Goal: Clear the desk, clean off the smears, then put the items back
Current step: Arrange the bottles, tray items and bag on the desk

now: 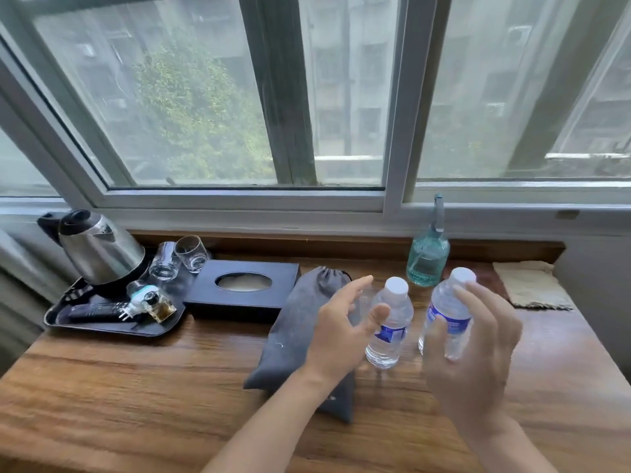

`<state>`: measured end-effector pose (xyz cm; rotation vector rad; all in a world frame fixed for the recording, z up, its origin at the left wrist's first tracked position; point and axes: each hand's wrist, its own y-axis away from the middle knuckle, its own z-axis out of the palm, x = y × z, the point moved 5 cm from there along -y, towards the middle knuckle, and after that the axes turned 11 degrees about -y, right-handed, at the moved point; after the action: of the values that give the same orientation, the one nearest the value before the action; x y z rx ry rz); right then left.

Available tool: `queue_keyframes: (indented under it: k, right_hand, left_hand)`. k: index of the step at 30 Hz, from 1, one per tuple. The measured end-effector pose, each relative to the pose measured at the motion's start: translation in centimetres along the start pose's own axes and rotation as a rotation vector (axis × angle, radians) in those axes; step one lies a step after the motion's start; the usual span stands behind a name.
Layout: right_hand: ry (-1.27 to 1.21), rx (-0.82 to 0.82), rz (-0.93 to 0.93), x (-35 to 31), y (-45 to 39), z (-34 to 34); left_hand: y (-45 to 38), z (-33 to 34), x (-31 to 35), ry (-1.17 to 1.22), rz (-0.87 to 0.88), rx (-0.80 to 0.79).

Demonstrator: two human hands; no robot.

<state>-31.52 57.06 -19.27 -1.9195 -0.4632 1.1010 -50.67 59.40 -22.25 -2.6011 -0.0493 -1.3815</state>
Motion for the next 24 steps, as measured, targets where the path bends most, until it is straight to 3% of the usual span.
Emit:
queue_keyframes:
  k: [3, 6, 13, 19, 24]
  right_hand:
    - [-0.232, -0.135, -0.124, -3.7, -0.3, 2.0]
    - [-0.358, -0.333, -0.085, -6.7, 0.2, 6.1]
    - [-0.219, -0.681, 0.123, -8.0, 2.4, 18.4]
    - [-0.004, -0.777, 0.226, -8.1, 4.7, 27.1]
    - [0.400, -0.906, 0.280, -7.9, 6.1, 32.0]
  left_hand:
    - [0.3, -2.9, -2.4, -0.021, -0.066, 0.101]
    - [0.5, -6.8, -5.4, -0.010, -0.155, 0.155]
    - [-0.4, -16.4, -13.3, -0.072, -0.231, 0.233]
    - [-2.0, -21.5, -19.6, -0.280, -0.129, 0.053]
    - [-4.0, -23.6, -24.2, -0.828, -0.011, -0.168]
